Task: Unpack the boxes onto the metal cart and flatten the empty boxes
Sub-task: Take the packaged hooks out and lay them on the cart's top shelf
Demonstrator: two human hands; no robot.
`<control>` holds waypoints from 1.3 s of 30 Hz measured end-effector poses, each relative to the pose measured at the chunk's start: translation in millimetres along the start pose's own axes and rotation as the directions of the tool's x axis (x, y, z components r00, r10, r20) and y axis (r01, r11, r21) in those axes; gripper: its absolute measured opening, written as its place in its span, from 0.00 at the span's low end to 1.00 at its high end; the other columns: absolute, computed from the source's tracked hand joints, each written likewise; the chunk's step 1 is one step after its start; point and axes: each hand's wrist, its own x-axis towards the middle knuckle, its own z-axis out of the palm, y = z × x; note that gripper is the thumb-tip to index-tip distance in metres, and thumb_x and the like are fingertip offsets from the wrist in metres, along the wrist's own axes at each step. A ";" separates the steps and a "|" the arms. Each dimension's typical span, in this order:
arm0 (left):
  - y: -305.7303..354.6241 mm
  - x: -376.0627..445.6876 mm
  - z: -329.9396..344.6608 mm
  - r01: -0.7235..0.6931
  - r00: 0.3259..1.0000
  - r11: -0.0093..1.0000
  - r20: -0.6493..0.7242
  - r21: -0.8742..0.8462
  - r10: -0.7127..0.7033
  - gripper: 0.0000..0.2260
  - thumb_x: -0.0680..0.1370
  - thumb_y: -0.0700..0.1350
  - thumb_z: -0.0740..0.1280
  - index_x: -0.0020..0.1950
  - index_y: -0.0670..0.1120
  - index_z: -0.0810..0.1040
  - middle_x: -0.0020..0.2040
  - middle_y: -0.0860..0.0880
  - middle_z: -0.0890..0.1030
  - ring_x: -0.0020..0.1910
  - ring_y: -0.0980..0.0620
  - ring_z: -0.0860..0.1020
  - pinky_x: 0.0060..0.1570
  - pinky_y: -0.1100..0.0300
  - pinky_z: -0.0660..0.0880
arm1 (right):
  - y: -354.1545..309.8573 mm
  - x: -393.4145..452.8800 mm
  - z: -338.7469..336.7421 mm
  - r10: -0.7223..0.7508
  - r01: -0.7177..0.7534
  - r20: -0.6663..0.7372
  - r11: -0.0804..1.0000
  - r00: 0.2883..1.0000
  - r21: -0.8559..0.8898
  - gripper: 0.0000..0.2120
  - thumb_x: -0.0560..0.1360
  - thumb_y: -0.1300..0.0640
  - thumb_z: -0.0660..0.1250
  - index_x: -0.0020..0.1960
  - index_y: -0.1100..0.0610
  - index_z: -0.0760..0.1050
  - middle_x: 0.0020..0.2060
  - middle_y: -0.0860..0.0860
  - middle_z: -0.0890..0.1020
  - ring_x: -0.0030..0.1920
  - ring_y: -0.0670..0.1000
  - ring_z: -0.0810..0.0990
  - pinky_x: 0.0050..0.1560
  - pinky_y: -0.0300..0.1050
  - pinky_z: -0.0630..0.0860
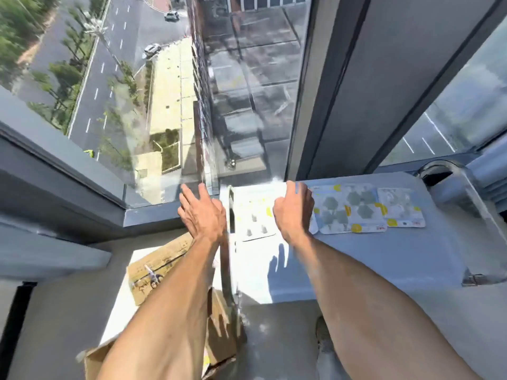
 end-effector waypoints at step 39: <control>-580.4 -151.4 379.3 0.828 0.473 0.561 0.541 -0.002 -0.696 0.21 0.79 0.45 0.63 0.70 0.40 0.70 0.65 0.38 0.75 0.65 0.39 0.73 0.60 0.53 0.70 | -10.3 -440.2 572.1 0.522 -0.521 0.761 0.804 0.386 -0.287 0.15 0.76 0.53 0.64 0.57 0.62 0.77 0.48 0.59 0.80 0.48 0.56 0.78 0.49 0.44 0.73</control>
